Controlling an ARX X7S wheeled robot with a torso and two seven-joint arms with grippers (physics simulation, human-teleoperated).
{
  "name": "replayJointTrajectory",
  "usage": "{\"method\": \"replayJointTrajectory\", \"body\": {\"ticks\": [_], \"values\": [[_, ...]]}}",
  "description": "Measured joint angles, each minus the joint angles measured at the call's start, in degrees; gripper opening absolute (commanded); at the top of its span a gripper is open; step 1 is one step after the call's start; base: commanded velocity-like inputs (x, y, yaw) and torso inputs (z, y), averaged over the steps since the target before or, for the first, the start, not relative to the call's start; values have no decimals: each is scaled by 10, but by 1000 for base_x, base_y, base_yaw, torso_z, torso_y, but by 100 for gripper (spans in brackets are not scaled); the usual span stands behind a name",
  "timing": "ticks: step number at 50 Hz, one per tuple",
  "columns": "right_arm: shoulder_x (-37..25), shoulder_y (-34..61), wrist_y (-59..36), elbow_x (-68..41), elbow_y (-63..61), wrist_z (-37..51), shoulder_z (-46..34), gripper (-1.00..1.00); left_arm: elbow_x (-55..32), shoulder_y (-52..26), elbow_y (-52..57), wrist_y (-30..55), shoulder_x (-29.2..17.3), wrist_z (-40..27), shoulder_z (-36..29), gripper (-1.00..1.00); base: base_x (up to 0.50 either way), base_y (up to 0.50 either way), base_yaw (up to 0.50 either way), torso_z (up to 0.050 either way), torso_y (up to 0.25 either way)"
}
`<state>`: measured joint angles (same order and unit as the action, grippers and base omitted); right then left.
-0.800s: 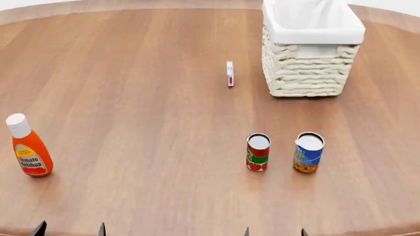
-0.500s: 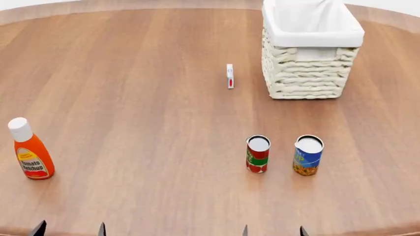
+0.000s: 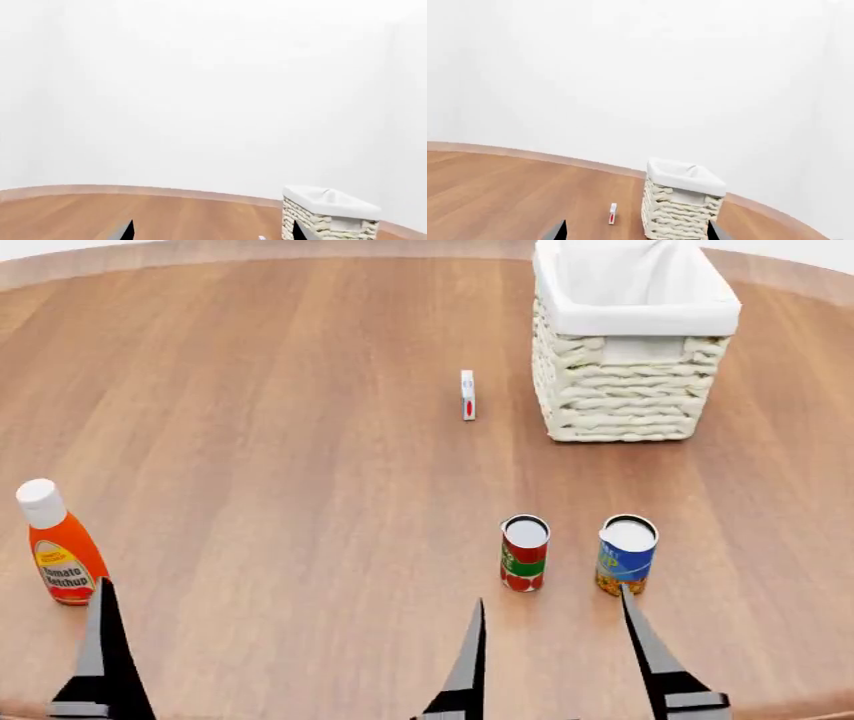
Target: Pick up the tomato sauce, and put it in the basket.
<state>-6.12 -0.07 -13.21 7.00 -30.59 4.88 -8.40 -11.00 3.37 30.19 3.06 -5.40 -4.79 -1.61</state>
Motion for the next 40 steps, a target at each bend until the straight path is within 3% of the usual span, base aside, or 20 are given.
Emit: {"method": "replayJointTrajectory", "body": {"ticks": [14,40], "values": [[-21,8,-71,117,-181,-3,-75,100,-69,4,193,25,-27,-28,27,100,0,0,0,0,0],[-38,3,-89,173,-235,6,-121,100,-110,17,243,24,-47,-55,29,100,82,0,0,0,0]]}}
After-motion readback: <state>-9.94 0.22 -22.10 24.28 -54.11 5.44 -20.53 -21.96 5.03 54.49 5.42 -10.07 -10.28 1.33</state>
